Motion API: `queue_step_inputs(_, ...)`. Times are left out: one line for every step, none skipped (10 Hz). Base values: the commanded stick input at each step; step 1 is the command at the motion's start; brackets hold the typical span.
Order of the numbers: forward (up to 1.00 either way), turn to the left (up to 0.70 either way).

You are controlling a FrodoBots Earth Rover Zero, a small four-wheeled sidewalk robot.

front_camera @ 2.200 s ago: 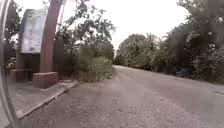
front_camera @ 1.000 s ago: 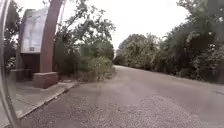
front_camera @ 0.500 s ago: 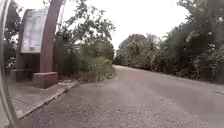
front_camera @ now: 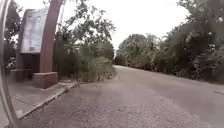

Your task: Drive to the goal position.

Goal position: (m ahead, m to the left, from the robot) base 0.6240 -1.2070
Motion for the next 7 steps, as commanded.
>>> queue_step_inputs(0.04, 0.00)
queue_step_inputs(0.04, 0.00)
queue_step_inputs(0.04, 0.00)
queue_step_inputs(0.04, 0.00)
queue_step_inputs(0.04, 0.00)
queue_step_inputs(0.04, 0.00)
queue_step_inputs(0.04, 0.00)
